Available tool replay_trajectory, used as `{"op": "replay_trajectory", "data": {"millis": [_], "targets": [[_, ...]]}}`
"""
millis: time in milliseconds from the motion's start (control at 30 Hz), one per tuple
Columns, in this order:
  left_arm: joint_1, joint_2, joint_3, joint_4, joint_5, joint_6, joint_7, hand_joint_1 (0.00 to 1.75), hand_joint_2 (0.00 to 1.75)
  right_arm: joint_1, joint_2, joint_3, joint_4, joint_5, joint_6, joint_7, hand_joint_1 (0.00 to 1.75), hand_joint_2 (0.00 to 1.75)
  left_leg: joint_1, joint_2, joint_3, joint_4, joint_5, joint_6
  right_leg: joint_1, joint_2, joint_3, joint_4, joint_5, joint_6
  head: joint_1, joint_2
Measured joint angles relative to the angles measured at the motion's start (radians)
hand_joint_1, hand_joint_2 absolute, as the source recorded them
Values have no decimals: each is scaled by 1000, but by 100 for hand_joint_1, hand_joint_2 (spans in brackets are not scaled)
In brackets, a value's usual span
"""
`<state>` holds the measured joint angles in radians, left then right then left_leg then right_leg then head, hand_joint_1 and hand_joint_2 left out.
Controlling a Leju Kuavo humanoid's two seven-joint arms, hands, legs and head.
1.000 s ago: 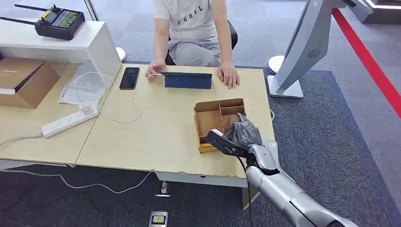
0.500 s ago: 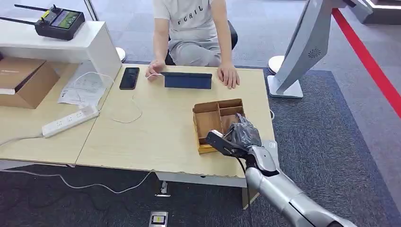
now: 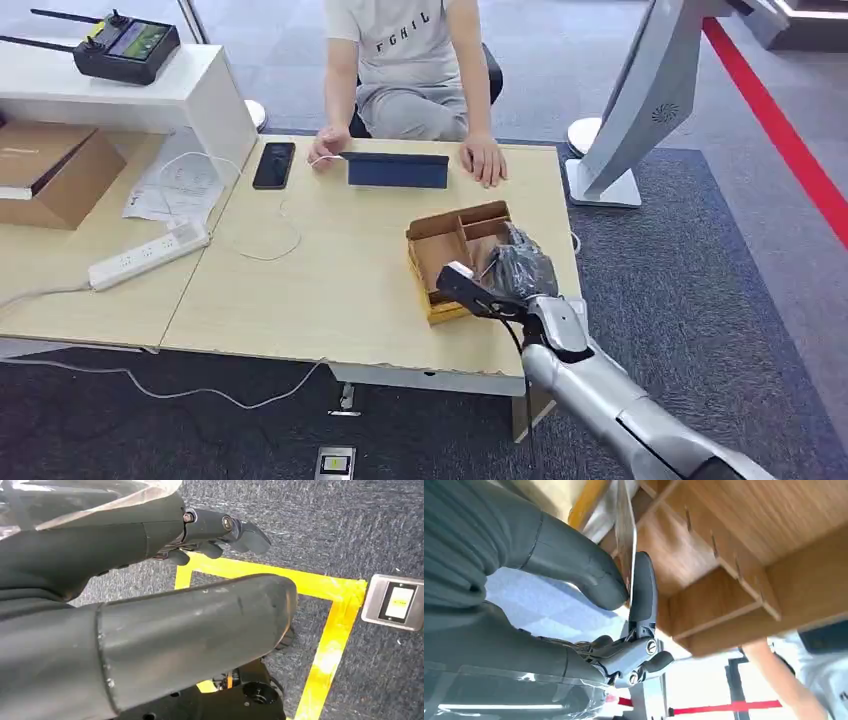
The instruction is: Pass the card to the sensor for recognition and then transmit it.
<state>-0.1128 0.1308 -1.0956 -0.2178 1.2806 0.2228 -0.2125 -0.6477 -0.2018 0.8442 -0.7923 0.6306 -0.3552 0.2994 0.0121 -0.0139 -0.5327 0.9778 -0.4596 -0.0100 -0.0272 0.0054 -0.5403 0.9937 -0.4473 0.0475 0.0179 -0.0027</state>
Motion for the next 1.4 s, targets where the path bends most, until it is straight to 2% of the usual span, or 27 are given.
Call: {"op": "replay_trajectory", "data": {"millis": [133,367,800,1167,1300,1400], "targets": [[-3,0,0,0,-10,-8,0,0,0,-10,-24,-1,-57,28,11,33,175,175,0,0,0,0,0,0,0,0,0,0,0,0,0,0],[-12,0,0,0,-16,-8,1,0,0,3,-50,-2,-122,46,11,42,175,175,0,0,0,0,0,0,0,0,0,0,0,0,0,0],[-3,-1,0,0,-13,-5,-2,0,0,32,-75,-36,-219,95,32,59,175,175,0,0,0,0,0,0,0,0,0,0,0,0,0,0],[-8,-1,-3,-1,-23,-10,-2,0,0,4,-89,-85,-349,181,60,84,175,175,0,0,0,0,0,0,0,0,0,0,0,0,0,0],[-12,-2,-6,-1,-36,-10,7,0,0,-41,-88,-82,-367,215,107,86,175,175,0,0,-1,0,0,0,0,0,0,0,0,0,0,0],[-12,-3,-8,-1,-41,-13,12,0,0,-118,-69,-72,-359,248,173,96,175,175,0,1,-1,0,0,0,0,0,-1,0,0,0,0,0]]}}
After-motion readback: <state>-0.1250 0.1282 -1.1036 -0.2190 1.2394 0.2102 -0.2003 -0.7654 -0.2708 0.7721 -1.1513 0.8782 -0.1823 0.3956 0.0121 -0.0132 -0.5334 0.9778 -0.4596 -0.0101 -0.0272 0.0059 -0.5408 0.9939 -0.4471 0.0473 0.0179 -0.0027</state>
